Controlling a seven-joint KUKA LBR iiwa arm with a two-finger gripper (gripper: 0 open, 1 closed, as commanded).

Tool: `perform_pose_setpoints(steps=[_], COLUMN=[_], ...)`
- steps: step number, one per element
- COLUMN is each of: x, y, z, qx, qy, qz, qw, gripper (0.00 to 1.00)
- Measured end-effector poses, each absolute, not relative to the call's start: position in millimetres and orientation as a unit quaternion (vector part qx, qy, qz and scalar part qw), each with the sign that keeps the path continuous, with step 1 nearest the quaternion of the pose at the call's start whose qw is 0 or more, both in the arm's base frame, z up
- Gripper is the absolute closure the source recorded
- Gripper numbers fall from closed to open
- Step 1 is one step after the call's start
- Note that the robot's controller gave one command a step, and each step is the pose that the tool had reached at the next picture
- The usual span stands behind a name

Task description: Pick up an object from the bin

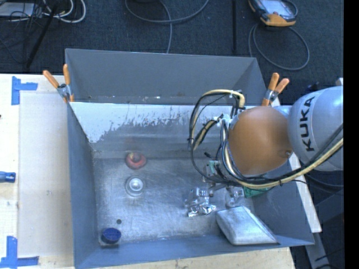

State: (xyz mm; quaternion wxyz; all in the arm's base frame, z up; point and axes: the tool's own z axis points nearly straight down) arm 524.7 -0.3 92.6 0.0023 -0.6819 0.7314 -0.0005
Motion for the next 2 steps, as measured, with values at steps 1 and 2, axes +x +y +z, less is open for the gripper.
perform_pose_setpoints(steps=[1,2], x=[524.3,509.3], y=[0.1,3.5], z=[90.9,201.2], qx=[-0.681,-0.677], qy=[0.732,0.736], qz=[0.001,-0.001], qw=[0.002,0.003], gripper=[1.0,1.0])
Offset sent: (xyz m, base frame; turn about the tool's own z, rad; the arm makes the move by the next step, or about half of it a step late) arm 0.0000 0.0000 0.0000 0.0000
